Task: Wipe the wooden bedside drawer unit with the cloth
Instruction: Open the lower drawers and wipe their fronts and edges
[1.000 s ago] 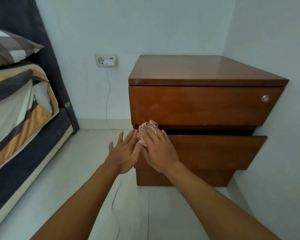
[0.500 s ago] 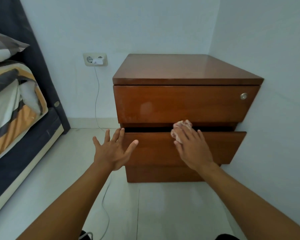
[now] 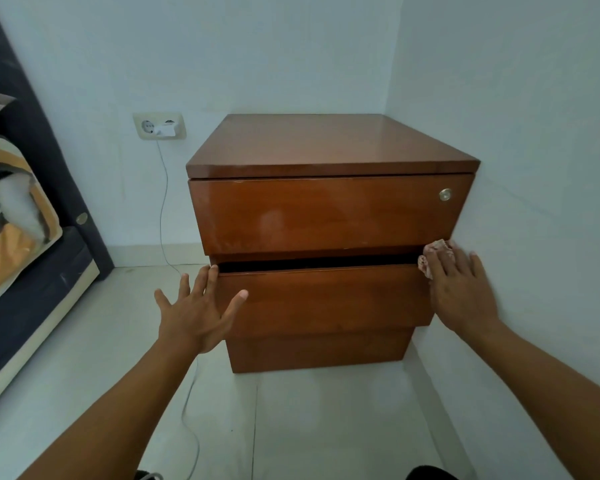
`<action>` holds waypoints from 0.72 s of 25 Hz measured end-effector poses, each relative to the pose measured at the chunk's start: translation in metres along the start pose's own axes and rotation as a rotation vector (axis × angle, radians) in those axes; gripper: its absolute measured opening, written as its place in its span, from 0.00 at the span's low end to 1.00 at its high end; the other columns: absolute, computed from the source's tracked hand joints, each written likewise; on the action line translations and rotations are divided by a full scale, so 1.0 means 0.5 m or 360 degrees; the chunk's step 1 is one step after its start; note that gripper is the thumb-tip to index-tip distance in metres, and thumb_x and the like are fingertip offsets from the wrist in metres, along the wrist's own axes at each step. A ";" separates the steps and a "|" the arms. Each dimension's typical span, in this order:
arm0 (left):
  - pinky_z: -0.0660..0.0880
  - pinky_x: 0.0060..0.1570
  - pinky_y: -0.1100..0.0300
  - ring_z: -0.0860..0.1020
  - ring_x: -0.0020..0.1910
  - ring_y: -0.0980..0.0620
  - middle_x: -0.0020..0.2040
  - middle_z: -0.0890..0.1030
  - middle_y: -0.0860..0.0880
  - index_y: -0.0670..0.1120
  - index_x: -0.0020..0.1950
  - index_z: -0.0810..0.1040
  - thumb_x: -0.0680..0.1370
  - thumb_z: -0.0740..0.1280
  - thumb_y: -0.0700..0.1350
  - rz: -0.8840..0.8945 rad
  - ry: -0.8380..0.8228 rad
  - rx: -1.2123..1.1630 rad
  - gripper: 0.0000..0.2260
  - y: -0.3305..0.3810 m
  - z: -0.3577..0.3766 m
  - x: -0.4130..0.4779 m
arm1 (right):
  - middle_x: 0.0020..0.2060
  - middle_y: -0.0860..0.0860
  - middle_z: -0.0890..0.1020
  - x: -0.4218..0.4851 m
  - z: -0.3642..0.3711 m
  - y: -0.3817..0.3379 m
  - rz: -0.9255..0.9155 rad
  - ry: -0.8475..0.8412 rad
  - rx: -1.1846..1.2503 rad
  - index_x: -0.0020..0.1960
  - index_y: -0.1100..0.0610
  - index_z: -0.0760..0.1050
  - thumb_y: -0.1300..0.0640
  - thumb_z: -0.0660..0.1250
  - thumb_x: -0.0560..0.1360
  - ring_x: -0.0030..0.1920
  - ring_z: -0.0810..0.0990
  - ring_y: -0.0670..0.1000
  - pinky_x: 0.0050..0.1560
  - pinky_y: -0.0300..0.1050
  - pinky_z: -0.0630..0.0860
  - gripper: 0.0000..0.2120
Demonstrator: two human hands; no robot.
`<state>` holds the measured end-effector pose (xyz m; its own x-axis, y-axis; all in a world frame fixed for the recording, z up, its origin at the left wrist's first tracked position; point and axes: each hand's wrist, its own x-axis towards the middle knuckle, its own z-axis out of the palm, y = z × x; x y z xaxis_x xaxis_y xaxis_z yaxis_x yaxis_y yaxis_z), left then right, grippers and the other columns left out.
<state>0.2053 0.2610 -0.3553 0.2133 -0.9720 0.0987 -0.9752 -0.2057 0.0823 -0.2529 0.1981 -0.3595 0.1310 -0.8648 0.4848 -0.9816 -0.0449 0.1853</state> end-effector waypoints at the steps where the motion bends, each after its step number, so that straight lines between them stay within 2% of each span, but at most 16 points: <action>1: 0.44 0.73 0.27 0.48 0.82 0.41 0.84 0.47 0.51 0.55 0.83 0.40 0.66 0.28 0.79 -0.0008 0.0006 -0.0008 0.50 0.000 0.000 -0.001 | 0.72 0.65 0.74 0.004 -0.001 -0.003 -0.0014 -0.0018 -0.0007 0.77 0.64 0.67 0.59 0.52 0.78 0.76 0.67 0.68 0.75 0.68 0.61 0.28; 4: 0.44 0.74 0.27 0.48 0.82 0.40 0.84 0.47 0.51 0.54 0.83 0.39 0.67 0.30 0.79 -0.0016 -0.0036 0.0001 0.48 0.003 -0.011 0.003 | 0.70 0.68 0.75 0.021 0.004 -0.012 0.0007 0.0033 -0.0028 0.74 0.67 0.70 0.66 0.54 0.79 0.74 0.69 0.70 0.73 0.69 0.63 0.24; 7: 0.44 0.74 0.27 0.47 0.82 0.40 0.84 0.47 0.51 0.53 0.83 0.39 0.72 0.35 0.78 -0.0019 -0.0032 -0.0023 0.45 0.007 -0.022 -0.002 | 0.65 0.70 0.78 0.033 0.006 -0.008 -0.0025 0.0102 -0.0065 0.69 0.68 0.74 0.69 0.66 0.74 0.70 0.73 0.72 0.69 0.70 0.68 0.23; 8: 0.44 0.74 0.27 0.47 0.82 0.40 0.84 0.47 0.51 0.53 0.83 0.39 0.72 0.36 0.77 -0.0018 -0.0045 -0.0031 0.45 0.009 -0.025 -0.005 | 0.61 0.70 0.79 0.038 0.008 -0.008 -0.0034 0.0102 -0.0083 0.66 0.68 0.76 0.70 0.69 0.73 0.67 0.75 0.73 0.65 0.70 0.71 0.22; 10: 0.43 0.74 0.27 0.47 0.82 0.40 0.84 0.47 0.51 0.54 0.83 0.39 0.72 0.37 0.77 -0.0015 -0.0068 -0.0040 0.45 0.010 -0.022 -0.008 | 0.52 0.70 0.81 0.041 -0.007 -0.011 0.0006 0.0066 -0.0070 0.59 0.68 0.78 0.70 0.75 0.69 0.54 0.80 0.74 0.52 0.68 0.78 0.19; 12: 0.43 0.74 0.27 0.46 0.82 0.40 0.84 0.47 0.51 0.54 0.83 0.40 0.72 0.37 0.78 -0.0010 -0.0069 -0.0032 0.45 0.009 -0.018 -0.006 | 0.47 0.67 0.81 0.049 -0.037 -0.012 0.0091 0.0028 0.0101 0.54 0.65 0.79 0.71 0.78 0.66 0.42 0.79 0.69 0.40 0.61 0.78 0.18; 14: 0.42 0.74 0.27 0.46 0.82 0.39 0.84 0.46 0.51 0.54 0.83 0.39 0.72 0.36 0.78 -0.0003 -0.0085 -0.0054 0.45 0.007 -0.015 -0.003 | 0.49 0.66 0.80 0.051 -0.082 -0.028 0.0251 0.0177 0.0492 0.57 0.62 0.78 0.69 0.73 0.71 0.44 0.77 0.68 0.41 0.55 0.75 0.15; 16: 0.43 0.75 0.27 0.47 0.82 0.39 0.84 0.45 0.51 0.54 0.83 0.38 0.68 0.31 0.79 0.0011 -0.0075 -0.0111 0.48 0.006 -0.009 -0.004 | 0.57 0.63 0.78 0.042 -0.117 -0.085 0.0402 0.0364 0.0920 0.65 0.58 0.78 0.68 0.67 0.75 0.53 0.76 0.66 0.49 0.52 0.73 0.19; 18: 0.43 0.75 0.28 0.47 0.82 0.39 0.84 0.44 0.51 0.55 0.82 0.38 0.65 0.29 0.79 0.0026 -0.0083 -0.0149 0.50 0.005 -0.005 -0.001 | 0.63 0.60 0.76 0.020 -0.145 -0.193 0.0342 0.0486 0.1177 0.70 0.56 0.76 0.69 0.65 0.75 0.60 0.75 0.61 0.58 0.49 0.72 0.24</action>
<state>0.2030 0.2615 -0.3528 0.1919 -0.9802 0.0492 -0.9681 -0.1808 0.1733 -0.1467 0.2298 -0.3106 -0.1429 -0.7228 0.6761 -0.8133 -0.3036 -0.4964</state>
